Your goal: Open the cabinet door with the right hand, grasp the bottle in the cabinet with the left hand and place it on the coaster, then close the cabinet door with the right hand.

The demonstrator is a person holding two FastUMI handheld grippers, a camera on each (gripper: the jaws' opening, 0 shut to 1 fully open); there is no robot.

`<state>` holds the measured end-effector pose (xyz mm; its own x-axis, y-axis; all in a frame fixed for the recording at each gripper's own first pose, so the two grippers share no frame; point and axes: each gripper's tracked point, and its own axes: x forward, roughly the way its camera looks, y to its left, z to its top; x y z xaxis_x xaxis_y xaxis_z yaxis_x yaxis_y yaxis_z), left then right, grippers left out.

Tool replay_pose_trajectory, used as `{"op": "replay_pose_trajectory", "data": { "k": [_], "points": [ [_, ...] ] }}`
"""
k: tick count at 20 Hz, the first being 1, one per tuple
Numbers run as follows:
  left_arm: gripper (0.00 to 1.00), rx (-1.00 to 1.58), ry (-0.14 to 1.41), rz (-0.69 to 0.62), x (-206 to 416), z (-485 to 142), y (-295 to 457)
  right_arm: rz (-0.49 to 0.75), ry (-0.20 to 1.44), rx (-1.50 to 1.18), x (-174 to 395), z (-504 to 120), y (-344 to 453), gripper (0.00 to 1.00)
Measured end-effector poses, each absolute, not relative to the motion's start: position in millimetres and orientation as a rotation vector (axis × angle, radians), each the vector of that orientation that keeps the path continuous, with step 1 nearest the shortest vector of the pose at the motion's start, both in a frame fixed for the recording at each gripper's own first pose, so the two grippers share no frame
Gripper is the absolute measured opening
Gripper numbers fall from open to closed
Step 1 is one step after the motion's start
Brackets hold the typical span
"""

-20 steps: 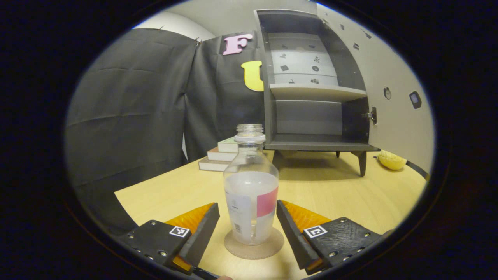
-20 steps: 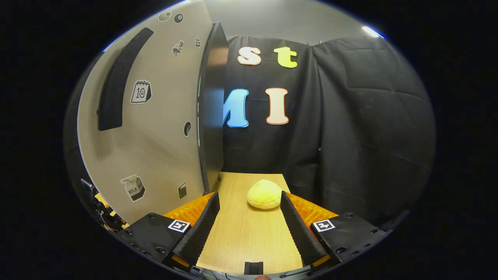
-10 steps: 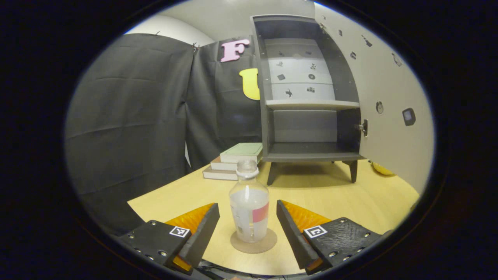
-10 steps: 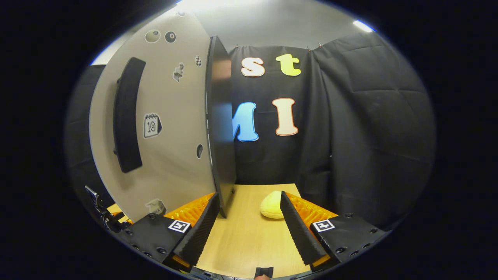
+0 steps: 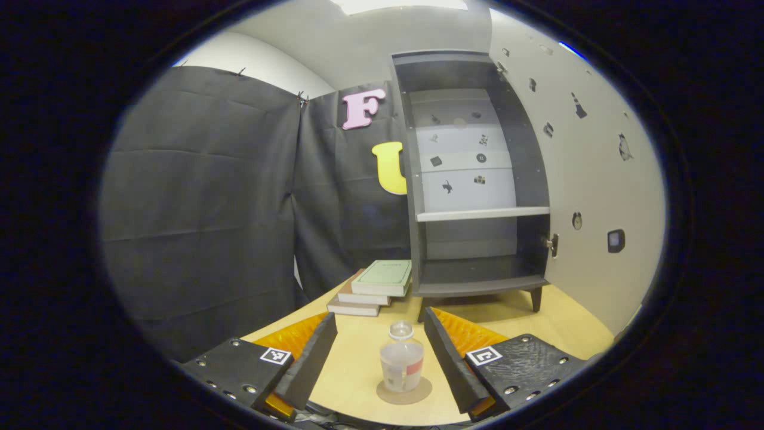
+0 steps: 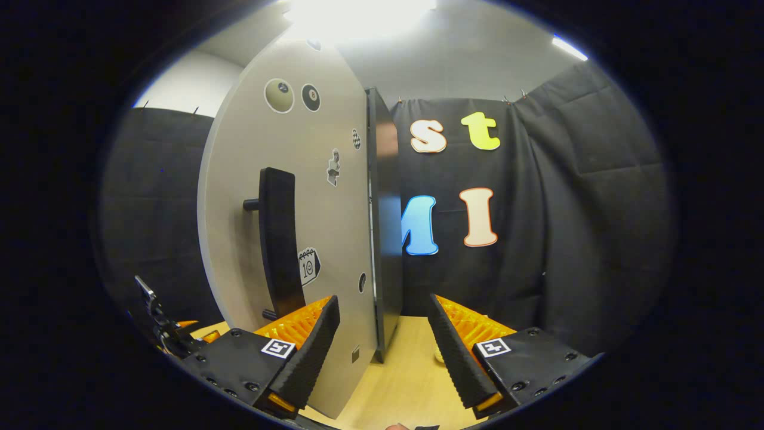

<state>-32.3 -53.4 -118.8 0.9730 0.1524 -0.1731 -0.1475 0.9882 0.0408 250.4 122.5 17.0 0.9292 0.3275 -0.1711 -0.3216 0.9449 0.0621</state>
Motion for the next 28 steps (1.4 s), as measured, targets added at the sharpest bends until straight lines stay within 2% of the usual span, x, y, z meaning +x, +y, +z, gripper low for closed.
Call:
{"op": "replay_pose_trajectory", "data": {
  "k": [1,2,6,7,11,12,13,18,19,21,22,23,26,27,28],
  "points": [
    [0.87,0.016,0.166,0.147,-26,-113,-49,0.321,0.180,0.023,250,17,126,0.94],
    [0.87,0.006,0.157,0.139,-21,-107,-45,0.313,0.181,0.026,249,18,130,0.90],
    [0.87,-0.002,0.113,0.105,2,-86,-17,0.313,0.192,0.049,244,17,163,0.90],
    [0.87,0.000,0.108,0.096,8,-85,-10,0.315,0.192,0.044,245,18,171,0.94],
    [0.87,-0.012,0.103,0.079,27,-85,23,0.296,0.176,0.020,244,25,206,0.94],
    [0.87,-0.016,0.107,0.077,31,-87,31,0.298,0.176,0.016,242,25,216,0.90],
    [0.87,-0.018,0.107,0.081,34,-87,41,0.301,0.176,0.015,242,25,225,0.94],
    [0.90,-0.015,0.110,0.089,44,-90,82,0.333,0.176,0.019,249,26,270,0.94],
    [0.87,-0.011,0.109,0.087,45,-91,88,0.340,0.173,0.019,253,23,277,0.94],
    [0.90,0.000,0.104,0.086,47,-89,101,0.353,0.164,0.024,262,21,292,0.91],
    [0.90,0.008,0.103,0.087,48,-88,107,0.360,0.162,0.028,266,20,300,0.94],
    [0.87,0.012,0.101,0.088,47,-89,114,0.371,0.164,0.027,268,16,312,0.94],
    [0.87,0.005,0.104,0.093,46,-90,133,0.393,0.163,0.023,278,17,343,0.94],
    [0.90,0.001,0.107,0.100,46,-92,141,0.400,0.161,0.020,282,17,354,0.95],
    [0.87,-0.003,0.110,0.104,45,-94,149,0.404,0.159,0.016,286,17,363,0.93]
  ]
}}
